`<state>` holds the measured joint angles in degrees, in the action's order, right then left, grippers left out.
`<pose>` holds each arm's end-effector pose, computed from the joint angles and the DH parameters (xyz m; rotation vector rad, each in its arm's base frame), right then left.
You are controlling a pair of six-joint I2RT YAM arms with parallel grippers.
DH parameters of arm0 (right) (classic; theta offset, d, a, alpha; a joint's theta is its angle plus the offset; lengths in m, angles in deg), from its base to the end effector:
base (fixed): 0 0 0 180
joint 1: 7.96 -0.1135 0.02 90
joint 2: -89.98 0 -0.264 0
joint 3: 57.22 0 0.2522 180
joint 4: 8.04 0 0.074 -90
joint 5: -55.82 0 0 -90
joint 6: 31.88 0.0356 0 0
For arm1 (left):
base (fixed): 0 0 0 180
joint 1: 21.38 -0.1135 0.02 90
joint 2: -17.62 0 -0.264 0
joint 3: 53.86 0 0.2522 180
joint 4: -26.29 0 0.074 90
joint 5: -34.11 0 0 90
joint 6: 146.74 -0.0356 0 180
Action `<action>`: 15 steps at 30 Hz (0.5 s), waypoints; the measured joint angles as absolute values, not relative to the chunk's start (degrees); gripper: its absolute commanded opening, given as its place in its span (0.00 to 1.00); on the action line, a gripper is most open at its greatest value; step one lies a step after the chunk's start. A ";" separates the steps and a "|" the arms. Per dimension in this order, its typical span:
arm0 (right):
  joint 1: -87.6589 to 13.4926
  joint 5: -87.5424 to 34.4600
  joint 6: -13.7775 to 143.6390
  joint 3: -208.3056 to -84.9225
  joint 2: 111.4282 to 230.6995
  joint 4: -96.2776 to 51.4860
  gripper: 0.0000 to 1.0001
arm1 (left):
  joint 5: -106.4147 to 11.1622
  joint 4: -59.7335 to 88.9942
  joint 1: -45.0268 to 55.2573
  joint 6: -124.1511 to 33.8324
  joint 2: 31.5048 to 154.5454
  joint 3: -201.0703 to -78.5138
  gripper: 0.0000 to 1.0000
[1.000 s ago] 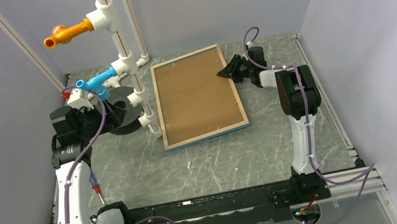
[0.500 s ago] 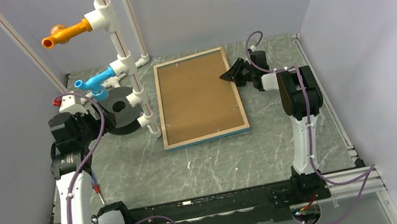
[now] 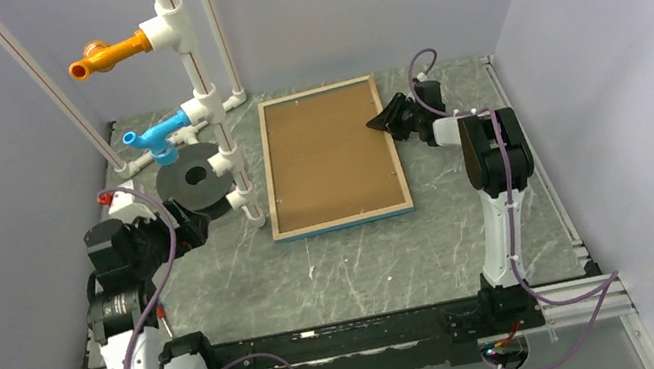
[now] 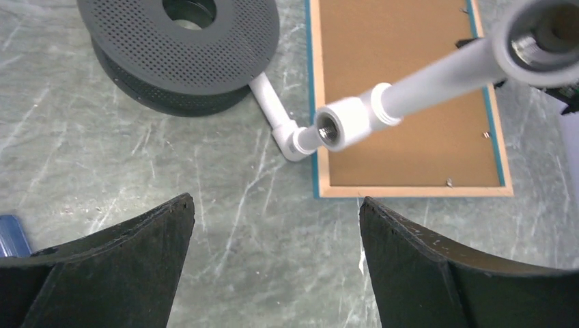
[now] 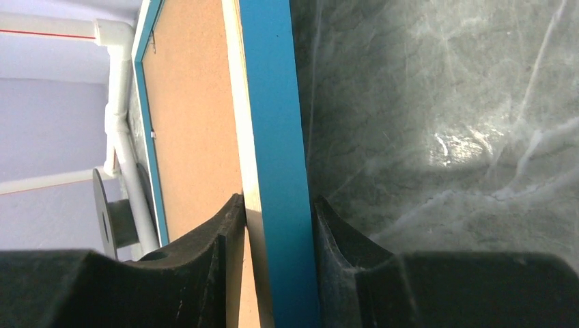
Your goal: Take the photo out of the frame
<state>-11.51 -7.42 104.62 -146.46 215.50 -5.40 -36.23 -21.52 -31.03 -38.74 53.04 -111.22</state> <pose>0.4629 0.0448 0.1205 0.5551 2.1918 0.9917 0.1356 0.0109 0.3138 -0.2684 2.0035 -0.4389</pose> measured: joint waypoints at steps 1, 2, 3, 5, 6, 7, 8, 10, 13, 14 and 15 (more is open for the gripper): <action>-11.70 -7.77 104.42 -146.73 215.50 -5.59 0.02 | -35.55 -22.37 -31.03 -38.76 52.23 -111.22 0.94; -11.95 -8.25 104.14 -146.97 215.43 -5.79 0.09 | -34.96 -23.11 -31.06 -38.87 51.29 -111.22 0.94; -12.23 -8.73 103.83 -147.10 215.30 -6.05 0.18 | -34.57 -23.57 -31.06 -39.02 50.74 -111.22 0.95; -12.75 -9.91 103.24 -147.10 214.62 -6.56 0.37 | -34.02 -24.73 -31.06 -39.66 49.61 -111.24 0.95; -13.02 -10.57 102.76 -147.12 213.94 -7.23 0.45 | -33.74 -25.23 -31.06 -39.85 49.56 -111.24 0.96; -13.32 -11.42 102.06 -147.18 213.27 -8.30 0.53 | -33.50 -25.60 -31.06 -40.03 49.58 -111.24 0.96; -13.69 -12.73 101.01 -147.64 212.52 -10.01 0.59 | -33.15 -25.67 -31.06 -40.12 49.65 -111.09 0.97; -14.50 -18.02 98.02 -148.34 210.88 -15.80 0.70 | -32.42 -25.17 -31.06 -40.14 49.19 -110.01 0.98; -14.48 -26.06 93.36 -147.01 207.19 -24.22 0.74 | -31.46 -25.32 -31.06 -40.44 47.95 -108.79 0.98; -14.31 -29.23 91.72 -145.94 204.94 -26.93 0.74 | -31.13 -25.17 -31.06 -40.58 47.49 -108.59 0.98; -14.13 -31.68 90.30 -144.78 202.56 -29.44 0.74 | -30.76 -24.95 -31.06 -40.62 46.83 -108.35 0.98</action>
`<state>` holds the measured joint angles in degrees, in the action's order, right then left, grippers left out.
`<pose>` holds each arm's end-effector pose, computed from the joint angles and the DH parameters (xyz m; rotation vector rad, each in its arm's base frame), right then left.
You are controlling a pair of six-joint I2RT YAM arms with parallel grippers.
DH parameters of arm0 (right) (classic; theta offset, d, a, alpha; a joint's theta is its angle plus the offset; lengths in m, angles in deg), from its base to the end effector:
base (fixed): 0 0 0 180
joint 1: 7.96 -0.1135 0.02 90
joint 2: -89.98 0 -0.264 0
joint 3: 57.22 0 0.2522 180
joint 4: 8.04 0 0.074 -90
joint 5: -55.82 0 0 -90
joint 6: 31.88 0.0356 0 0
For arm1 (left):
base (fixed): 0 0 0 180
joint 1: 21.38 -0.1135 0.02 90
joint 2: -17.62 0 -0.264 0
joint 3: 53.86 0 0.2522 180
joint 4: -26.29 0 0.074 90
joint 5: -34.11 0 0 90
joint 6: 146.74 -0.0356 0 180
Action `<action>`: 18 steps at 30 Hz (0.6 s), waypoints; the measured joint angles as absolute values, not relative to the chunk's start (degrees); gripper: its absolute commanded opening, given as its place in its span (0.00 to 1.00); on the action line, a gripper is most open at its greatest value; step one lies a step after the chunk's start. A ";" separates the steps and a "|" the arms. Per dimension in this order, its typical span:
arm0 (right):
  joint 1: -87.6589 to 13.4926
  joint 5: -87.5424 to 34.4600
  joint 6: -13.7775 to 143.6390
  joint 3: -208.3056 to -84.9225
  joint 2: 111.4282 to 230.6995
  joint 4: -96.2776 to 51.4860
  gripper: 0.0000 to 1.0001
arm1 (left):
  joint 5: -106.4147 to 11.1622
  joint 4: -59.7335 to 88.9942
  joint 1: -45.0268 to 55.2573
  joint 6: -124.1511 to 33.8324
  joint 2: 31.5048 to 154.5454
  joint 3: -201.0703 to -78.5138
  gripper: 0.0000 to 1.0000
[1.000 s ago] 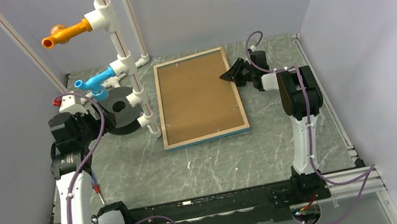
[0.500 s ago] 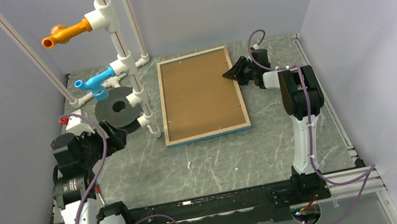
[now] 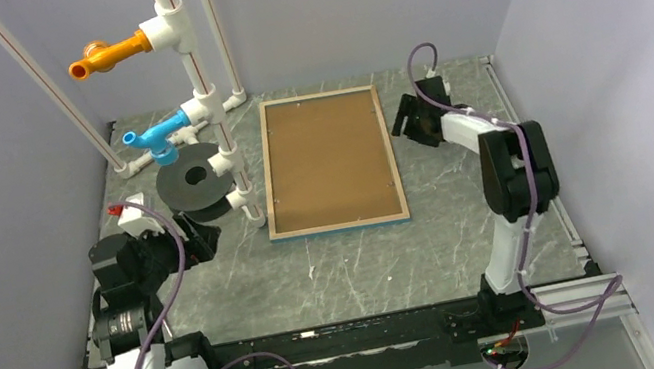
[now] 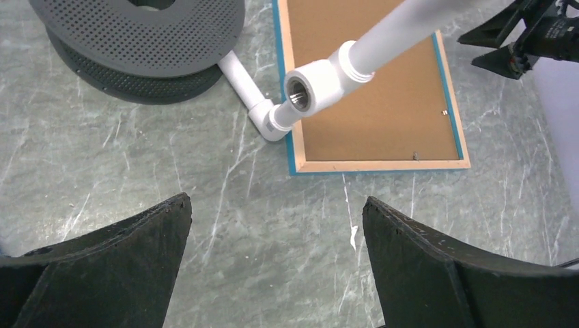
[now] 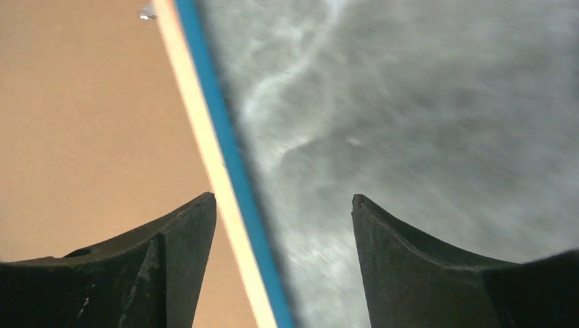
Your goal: Take the photo out of the frame
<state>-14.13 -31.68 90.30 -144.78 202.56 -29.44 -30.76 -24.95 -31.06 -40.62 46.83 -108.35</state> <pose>0.4228 0.0473 0.1712 0.5222 2.3546 0.3664 0.1141 0.0041 0.3035 -0.1744 2.0076 -0.5142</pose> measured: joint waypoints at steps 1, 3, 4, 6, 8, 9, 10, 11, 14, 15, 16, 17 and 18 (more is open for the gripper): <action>-14.15 -33.97 89.05 -143.64 200.26 -31.19 0.74 | -30.11 -24.75 -31.06 -40.66 46.00 -108.11 0.98; -14.50 -38.02 86.96 -140.56 194.93 -33.44 0.74 | -29.17 -24.51 -31.06 -40.90 44.56 -107.81 0.99; -15.09 -39.33 86.24 -139.10 192.50 -33.99 0.74 | -28.73 -24.40 -31.06 -40.99 43.84 -107.70 0.99; -17.96 -41.08 84.68 -135.71 187.67 -34.20 0.74 | -28.10 -23.96 -31.06 -41.01 42.50 -107.41 0.99; -23.68 -42.72 82.83 -131.62 183.50 -33.16 0.74 | -27.42 -23.64 -31.06 -41.01 41.50 -107.19 0.99; -27.42 -43.15 82.17 -129.63 182.10 -32.83 0.74 | -27.00 -23.55 -31.06 -41.01 40.97 -107.13 0.99; -30.81 -43.15 81.89 -127.84 181.31 -32.56 0.74 | -26.68 -23.46 -31.06 -41.03 40.67 -107.06 0.99; -34.20 -42.85 81.84 -126.29 181.07 -32.41 0.74 | -26.33 -23.35 -31.03 -41.01 40.34 -107.04 1.00; -40.36 -41.97 82.56 -122.77 181.09 -33.05 0.75 | -25.65 -23.24 -30.68 -41.03 39.79 -107.02 0.99; -41.78 -42.02 82.72 -122.16 181.07 -33.35 0.75 | -25.63 -23.24 -30.47 -41.01 39.75 -107.02 0.99; -43.86 -42.28 82.72 -121.66 181.03 -33.44 0.75 | -25.65 -23.26 -30.18 -41.01 39.68 -107.02 0.99; -46.00 -42.67 82.72 -121.52 180.94 -33.44 0.76 | -25.76 -23.24 -29.85 -41.01 39.55 -107.02 0.99; -48.60 -42.67 82.74 -121.48 180.66 -33.22 0.77 | -25.82 -23.26 -29.59 -40.99 39.40 -107.02 0.99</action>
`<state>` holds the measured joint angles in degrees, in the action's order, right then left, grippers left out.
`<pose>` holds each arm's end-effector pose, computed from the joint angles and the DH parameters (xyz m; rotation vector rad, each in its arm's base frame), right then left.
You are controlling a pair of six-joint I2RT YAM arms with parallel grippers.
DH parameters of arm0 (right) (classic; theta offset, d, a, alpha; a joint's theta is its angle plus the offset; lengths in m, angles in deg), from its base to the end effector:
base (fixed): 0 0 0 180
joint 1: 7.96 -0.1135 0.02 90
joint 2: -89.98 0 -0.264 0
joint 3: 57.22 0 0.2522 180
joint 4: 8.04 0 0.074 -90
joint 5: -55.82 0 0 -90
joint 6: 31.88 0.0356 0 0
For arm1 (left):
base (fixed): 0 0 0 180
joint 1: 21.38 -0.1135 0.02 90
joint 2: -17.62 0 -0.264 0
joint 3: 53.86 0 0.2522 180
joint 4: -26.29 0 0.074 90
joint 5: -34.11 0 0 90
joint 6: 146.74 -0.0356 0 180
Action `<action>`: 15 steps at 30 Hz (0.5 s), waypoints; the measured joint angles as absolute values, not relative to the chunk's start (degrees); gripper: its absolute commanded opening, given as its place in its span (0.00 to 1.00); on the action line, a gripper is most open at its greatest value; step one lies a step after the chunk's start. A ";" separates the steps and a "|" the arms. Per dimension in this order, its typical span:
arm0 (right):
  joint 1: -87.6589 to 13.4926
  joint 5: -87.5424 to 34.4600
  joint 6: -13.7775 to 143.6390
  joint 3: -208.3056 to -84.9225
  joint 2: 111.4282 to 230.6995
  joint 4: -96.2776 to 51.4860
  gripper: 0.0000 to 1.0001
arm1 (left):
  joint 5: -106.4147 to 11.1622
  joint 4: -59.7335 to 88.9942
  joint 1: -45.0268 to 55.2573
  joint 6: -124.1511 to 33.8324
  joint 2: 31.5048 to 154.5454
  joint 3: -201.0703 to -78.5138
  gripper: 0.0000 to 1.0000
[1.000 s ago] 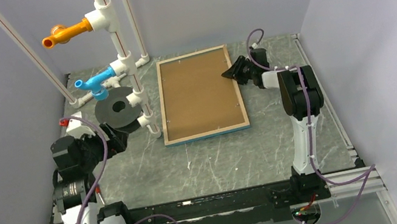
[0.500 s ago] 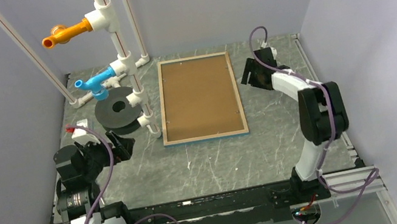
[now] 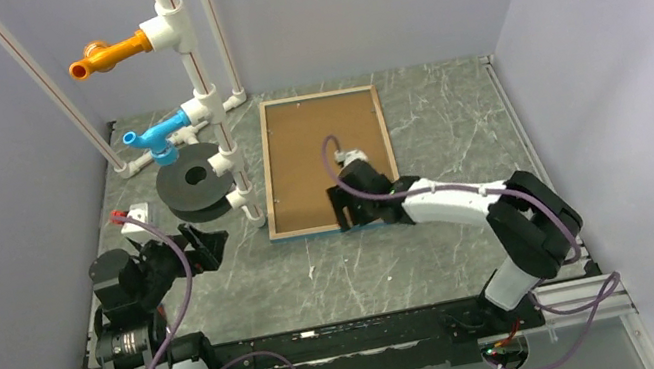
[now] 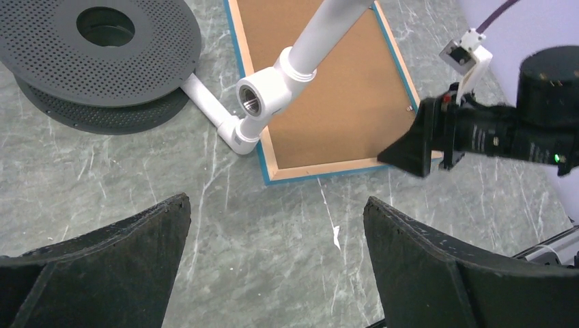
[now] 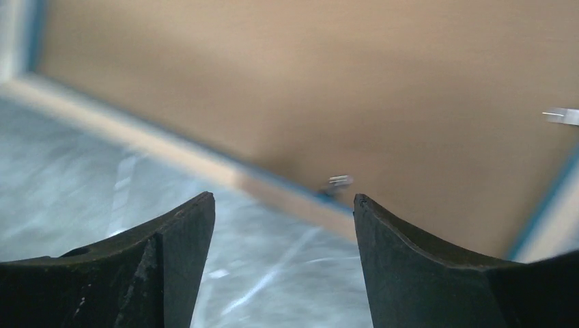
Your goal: Take the photo out of the frame
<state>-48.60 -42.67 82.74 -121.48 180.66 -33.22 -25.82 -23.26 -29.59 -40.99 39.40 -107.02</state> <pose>0.2438 0.2024 0.1797 -0.2824 2.4675 0.3110 0.0914 -0.0048 0.3101 -0.0319 1.8847 -0.5840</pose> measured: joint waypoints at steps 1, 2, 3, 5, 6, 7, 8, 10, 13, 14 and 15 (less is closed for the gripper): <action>-50.92 -42.48 82.78 -121.44 180.20 -32.85 0.77 | -26.17 -23.26 -29.29 -40.99 39.09 -107.02 0.99; -54.44 -42.24 82.80 -121.00 179.26 -31.36 0.78 | -26.54 -23.29 -28.98 -40.97 38.70 -107.00 1.00; -57.08 -41.54 83.07 -120.50 178.27 -30.03 0.79 | -27.09 -23.31 -28.74 -40.90 38.44 -107.00 0.99; -62.59 -40.42 83.85 -118.73 176.04 -25.79 0.80 | -29.23 -23.37 -28.26 -40.29 38.04 -107.00 0.99; -65.12 -39.57 84.38 -117.41 174.91 -23.25 0.84 | -31.03 -23.48 -27.95 -39.55 38.09 -107.00 0.99; -67.09 -38.70 84.99 -115.91 173.84 -20.76 0.86 | -33.15 -23.92 -27.56 -38.85 38.28 -107.02 0.99; -68.29 -37.97 85.58 -114.60 173.09 -18.84 0.86 | -35.53 -25.14 -27.08 -37.76 38.83 -107.30 0.99; -69.23 -37.23 86.39 -112.50 172.26 -16.50 0.87 | -40.10 -28.25 -26.38 -35.37 41.26 -108.59 0.99; -69.12 -37.60 86.91 -111.73 171.96 -16.87 0.87 | -45.69 -31.13 -26.18 -31.09 45.26 -109.88 0.99; -69.10 -37.93 86.89 -111.73 171.65 -17.40 0.87 | -48.12 -32.27 -26.16 -28.86 46.57 -110.04 0.99; -69.04 -38.35 86.83 -111.73 171.11 -18.16 0.87 | -50.24 -33.41 -26.16 -26.39 47.79 -110.04 0.99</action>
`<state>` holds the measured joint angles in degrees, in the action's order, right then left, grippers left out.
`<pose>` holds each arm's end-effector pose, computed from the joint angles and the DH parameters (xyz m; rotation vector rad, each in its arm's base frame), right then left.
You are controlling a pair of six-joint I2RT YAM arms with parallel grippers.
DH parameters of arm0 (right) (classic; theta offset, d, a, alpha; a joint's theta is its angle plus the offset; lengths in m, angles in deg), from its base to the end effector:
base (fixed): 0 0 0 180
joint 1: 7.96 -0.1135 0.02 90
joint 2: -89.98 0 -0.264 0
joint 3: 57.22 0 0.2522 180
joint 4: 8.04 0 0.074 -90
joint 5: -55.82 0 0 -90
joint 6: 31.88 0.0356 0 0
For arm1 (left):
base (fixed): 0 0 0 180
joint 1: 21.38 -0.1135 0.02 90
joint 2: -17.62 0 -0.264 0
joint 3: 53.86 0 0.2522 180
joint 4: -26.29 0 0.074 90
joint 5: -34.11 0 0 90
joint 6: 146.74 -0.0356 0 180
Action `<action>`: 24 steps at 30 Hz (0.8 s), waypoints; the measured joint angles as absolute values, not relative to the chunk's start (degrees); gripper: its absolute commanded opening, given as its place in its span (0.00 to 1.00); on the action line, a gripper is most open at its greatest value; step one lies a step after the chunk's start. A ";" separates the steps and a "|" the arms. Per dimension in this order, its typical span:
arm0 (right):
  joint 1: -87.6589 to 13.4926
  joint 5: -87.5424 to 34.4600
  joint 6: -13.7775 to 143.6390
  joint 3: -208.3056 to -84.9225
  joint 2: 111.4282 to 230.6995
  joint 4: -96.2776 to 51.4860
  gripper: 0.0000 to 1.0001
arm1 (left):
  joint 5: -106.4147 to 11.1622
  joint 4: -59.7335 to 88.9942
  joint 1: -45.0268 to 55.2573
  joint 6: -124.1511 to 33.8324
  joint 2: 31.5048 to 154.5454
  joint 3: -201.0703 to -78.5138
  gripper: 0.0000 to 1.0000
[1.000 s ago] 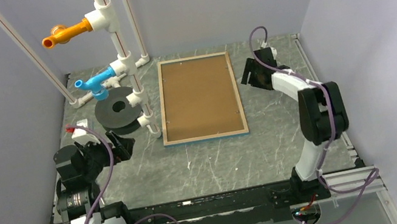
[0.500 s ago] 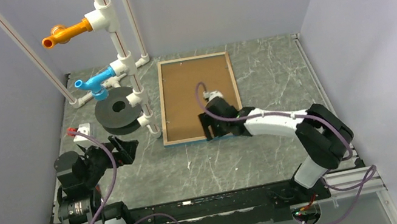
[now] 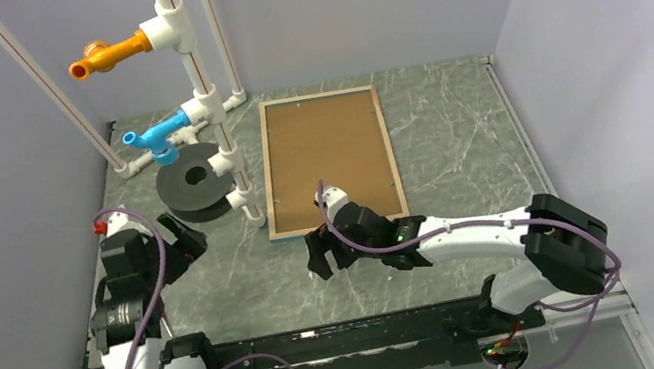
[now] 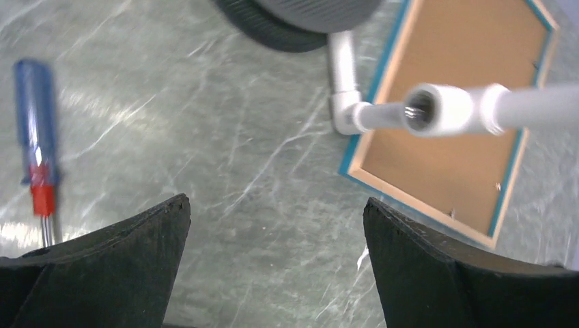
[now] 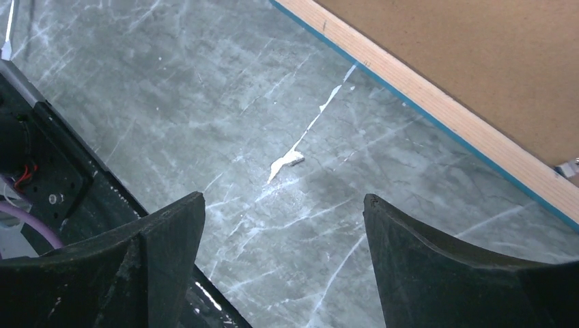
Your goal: Take the photo out of the frame
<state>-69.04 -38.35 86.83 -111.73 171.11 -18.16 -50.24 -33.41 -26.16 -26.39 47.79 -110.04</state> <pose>0.1437 0.2548 0.1958 -0.6073 2.2446 0.7628 0.1094 0.0056 0.2961 -0.6023 2.0932 -0.3626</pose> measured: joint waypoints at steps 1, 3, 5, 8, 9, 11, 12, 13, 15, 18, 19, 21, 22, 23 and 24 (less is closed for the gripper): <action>-69.01 -38.67 86.80 -111.73 170.32 -19.01 0.87 | -51.85 -34.24 -26.16 -24.77 48.62 -110.04 1.00; -69.01 -39.53 86.58 -111.73 168.37 -20.89 0.87 | -55.66 -35.88 -26.18 -19.92 50.44 -109.95 1.00; -69.01 -40.40 86.39 -111.75 165.79 -23.43 0.87 | -59.33 -36.29 -26.18 -15.22 51.42 -109.12 0.99; -69.01 -41.86 86.13 -111.78 161.95 -26.51 0.87 | -65.87 -37.51 -26.20 -8.75 51.55 -106.71 0.99; -69.01 -42.32 86.10 -111.78 160.83 -27.17 0.88 | -68.05 -38.06 -26.27 -6.89 51.46 -105.69 0.99; -69.01 -43.15 85.97 -111.84 158.95 -28.17 0.88 | -71.22 -38.80 -27.01 -3.99 51.53 -103.74 0.99; -68.99 -43.37 85.97 -111.84 158.32 -28.41 0.88 | -72.73 -38.98 -27.52 -2.48 51.73 -102.56 1.00; -68.99 -43.66 85.95 -111.84 157.99 -28.57 0.88 | -73.82 -39.13 -27.97 -1.26 52.08 -101.51 0.99; -68.99 -43.94 85.95 -111.84 158.03 -28.78 0.88 | -75.24 -38.85 -29.20 1.15 53.65 -99.17 1.00; -69.01 -43.96 85.97 -111.84 158.58 -29.31 0.88 | -76.29 -38.70 -30.95 3.51 57.37 -96.88 0.99; -68.99 -43.92 85.97 -111.84 158.62 -29.46 0.88 | -76.82 -38.72 -31.32 4.12 58.50 -96.55 0.99; -68.99 -43.90 85.99 -111.80 158.49 -29.51 0.88 | -78.35 -38.63 -32.00 5.00 60.69 -96.44 0.99; -68.99 -43.88 86.02 -111.64 158.19 -29.51 0.88 | -79.26 -38.32 -32.32 5.06 61.17 -96.44 0.99; -68.99 -43.88 86.02 -111.38 157.71 -29.51 0.88 | -79.98 -38.06 -32.63 5.02 61.41 -96.48 0.99; -68.99 -43.88 86.02 -110.99 156.99 -29.55 0.88 | -80.86 -37.86 -33.04 4.97 61.69 -96.64 0.99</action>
